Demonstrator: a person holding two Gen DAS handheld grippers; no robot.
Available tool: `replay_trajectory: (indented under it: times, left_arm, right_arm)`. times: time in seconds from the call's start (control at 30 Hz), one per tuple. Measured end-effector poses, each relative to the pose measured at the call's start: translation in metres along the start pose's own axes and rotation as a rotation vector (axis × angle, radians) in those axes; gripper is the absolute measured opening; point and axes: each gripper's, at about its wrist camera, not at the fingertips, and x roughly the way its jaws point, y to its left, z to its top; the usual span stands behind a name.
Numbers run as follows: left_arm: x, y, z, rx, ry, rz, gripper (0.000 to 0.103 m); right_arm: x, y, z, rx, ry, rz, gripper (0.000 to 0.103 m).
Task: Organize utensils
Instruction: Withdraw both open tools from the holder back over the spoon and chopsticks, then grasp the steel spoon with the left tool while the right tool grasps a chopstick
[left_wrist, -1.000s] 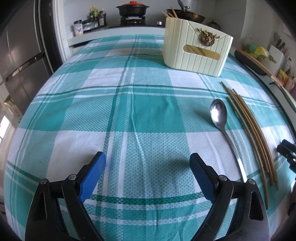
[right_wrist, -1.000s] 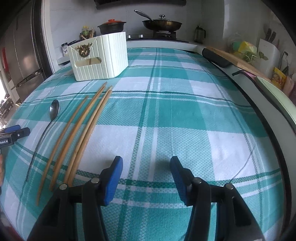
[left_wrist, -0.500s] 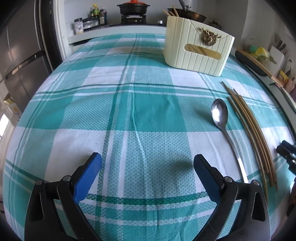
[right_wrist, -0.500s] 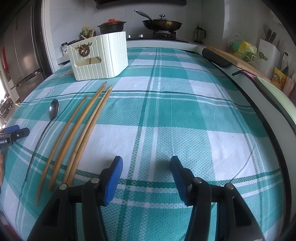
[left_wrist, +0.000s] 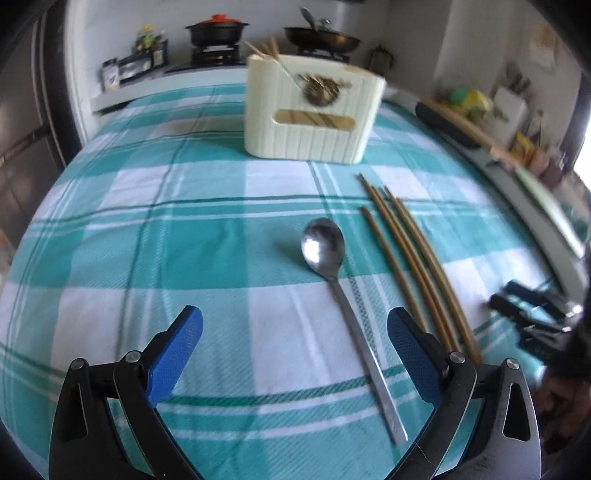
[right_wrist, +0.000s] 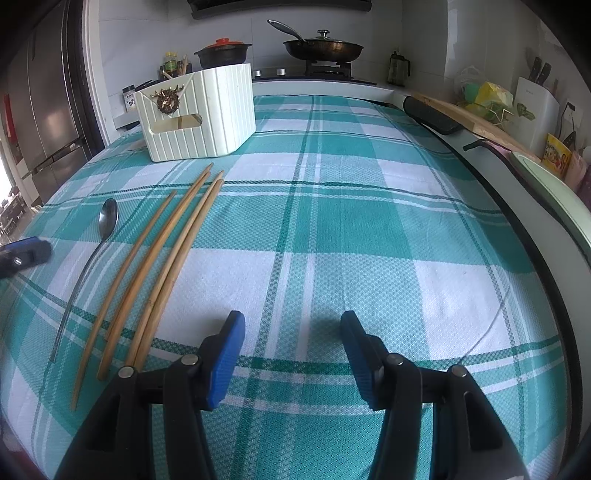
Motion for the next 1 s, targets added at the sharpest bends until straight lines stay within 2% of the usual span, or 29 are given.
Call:
replay_trajectory:
  times: [0.1, 0.3, 0.33, 0.37, 0.4, 0.47, 0.57, 0.7, 0.77, 0.9, 1.0]
  left_arm:
    - [0.019, -0.012, -0.006, 0.038, 0.040, 0.069, 0.100]
    - [0.022, -0.010, -0.015, 0.028, 0.059, 0.089, 0.100]
    - [0.022, -0.009, -0.015, 0.026, 0.060, 0.090, 0.101]
    - [0.022, -0.007, -0.015, 0.026, 0.058, 0.091, 0.101]
    - [0.022, -0.007, -0.016, 0.028, 0.058, 0.095, 0.101]
    - [0.022, -0.006, -0.017, 0.032, 0.058, 0.098, 0.101]
    - [0.022, -0.006, -0.017, 0.036, 0.057, 0.098, 0.101]
    - [0.023, -0.007, -0.016, 0.043, 0.059, 0.107, 0.102]
    - [0.023, -0.007, -0.017, 0.043, 0.060, 0.105, 0.103]
    - [0.022, -0.004, -0.017, 0.047, 0.062, 0.107, 0.103]
    - [0.019, 0.006, -0.018, 0.033, 0.064, 0.125, 0.103]
  right_arm:
    - [-0.003, 0.001, 0.002, 0.030, 0.006, -0.028, 0.055]
    - [-0.002, 0.036, 0.016, 0.027, 0.042, 0.168, 0.054]
    - [0.002, 0.041, 0.018, 0.025, 0.054, 0.176, 0.053]
    - [0.006, 0.045, 0.020, 0.020, 0.067, 0.181, 0.044]
    - [0.012, 0.050, 0.022, 0.007, 0.090, 0.179, 0.037]
    - [0.015, 0.057, 0.024, -0.023, 0.087, 0.156, 0.035]
    - [0.016, 0.057, 0.027, -0.019, 0.110, 0.167, 0.027]
    - [0.019, 0.067, 0.029, -0.100, 0.133, 0.120, 0.025]
    - [0.021, 0.071, 0.030, -0.134, 0.132, 0.083, 0.017]
    - [0.022, 0.064, 0.033, -0.119, 0.122, 0.058, 0.007]
    - [0.018, 0.050, 0.030, -0.084, 0.116, 0.029, 0.007]
